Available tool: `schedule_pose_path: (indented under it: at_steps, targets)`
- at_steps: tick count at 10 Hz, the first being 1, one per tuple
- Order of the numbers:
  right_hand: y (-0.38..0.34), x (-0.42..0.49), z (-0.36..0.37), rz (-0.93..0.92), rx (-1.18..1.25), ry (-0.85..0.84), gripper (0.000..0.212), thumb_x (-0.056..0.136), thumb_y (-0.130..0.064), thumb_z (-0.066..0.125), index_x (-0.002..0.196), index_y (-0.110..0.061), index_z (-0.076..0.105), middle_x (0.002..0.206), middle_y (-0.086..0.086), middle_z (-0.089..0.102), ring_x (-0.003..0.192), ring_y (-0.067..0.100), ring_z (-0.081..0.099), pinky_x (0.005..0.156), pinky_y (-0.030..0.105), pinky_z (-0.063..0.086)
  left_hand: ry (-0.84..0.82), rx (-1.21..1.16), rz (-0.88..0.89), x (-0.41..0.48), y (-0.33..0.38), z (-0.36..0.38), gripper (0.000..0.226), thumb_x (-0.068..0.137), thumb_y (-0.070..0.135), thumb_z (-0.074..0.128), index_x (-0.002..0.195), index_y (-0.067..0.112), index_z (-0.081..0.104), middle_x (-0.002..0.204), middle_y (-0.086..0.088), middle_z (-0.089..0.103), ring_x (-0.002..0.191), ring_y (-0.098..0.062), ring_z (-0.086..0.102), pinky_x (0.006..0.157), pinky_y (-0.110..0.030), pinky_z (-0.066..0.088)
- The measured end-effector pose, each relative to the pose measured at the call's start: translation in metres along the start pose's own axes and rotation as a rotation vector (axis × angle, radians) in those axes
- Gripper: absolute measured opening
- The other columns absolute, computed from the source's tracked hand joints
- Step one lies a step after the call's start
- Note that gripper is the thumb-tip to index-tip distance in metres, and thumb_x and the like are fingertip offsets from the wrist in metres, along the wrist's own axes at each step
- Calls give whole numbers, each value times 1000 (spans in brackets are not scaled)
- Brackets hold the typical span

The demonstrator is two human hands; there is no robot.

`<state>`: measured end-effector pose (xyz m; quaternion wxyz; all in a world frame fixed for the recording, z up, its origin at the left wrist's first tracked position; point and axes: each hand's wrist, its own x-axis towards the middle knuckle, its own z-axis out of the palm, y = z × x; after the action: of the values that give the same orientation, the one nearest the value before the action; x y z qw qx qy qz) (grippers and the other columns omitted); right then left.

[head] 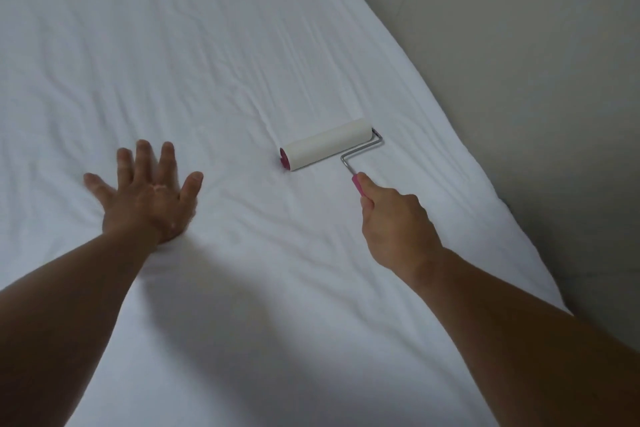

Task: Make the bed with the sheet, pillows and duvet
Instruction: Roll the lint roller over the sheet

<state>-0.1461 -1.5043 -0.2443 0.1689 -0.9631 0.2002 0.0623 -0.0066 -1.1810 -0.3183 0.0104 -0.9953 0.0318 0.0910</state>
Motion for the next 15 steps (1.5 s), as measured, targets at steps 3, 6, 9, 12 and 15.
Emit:
schedule_pose_path:
  at_steps: [3,6,9,12,15]
  targets:
    - [64,-120,-2,107,60,-14,46,103,-46,33,148,-53,23,73,-4,57,65,18,55,66,32,52,-10,-15,92,-65,2,8,85,87,79,1,157,30,-3,166,-4,0,152,-29,0,110,-73,7]
    - [111,-239,-8,220,85,-84,47,103,-47,34,147,-58,23,67,-4,57,62,16,59,64,37,54,13,-64,148,-140,4,19,78,92,75,7,156,30,8,165,-4,9,152,-28,6,113,-66,9]
    - [142,-348,-15,248,156,-134,51,101,-40,40,151,-41,30,69,-9,62,60,11,61,62,26,57,-22,-32,185,-176,-2,19,80,92,74,14,156,27,5,166,-7,6,152,-30,4,115,-66,10]
    - [165,-439,-30,295,78,-240,53,95,-52,27,145,-56,9,60,-7,54,54,9,55,55,26,51,-128,-23,257,-204,-10,18,88,87,71,7,159,20,4,166,-11,1,152,-35,-3,118,-67,7]
    - [147,-470,-81,427,-159,-438,58,105,-43,31,143,-48,-13,84,-8,58,75,2,58,79,15,48,-58,-33,229,-206,-11,20,79,90,74,15,154,27,12,163,-10,11,149,-32,10,114,-67,14]
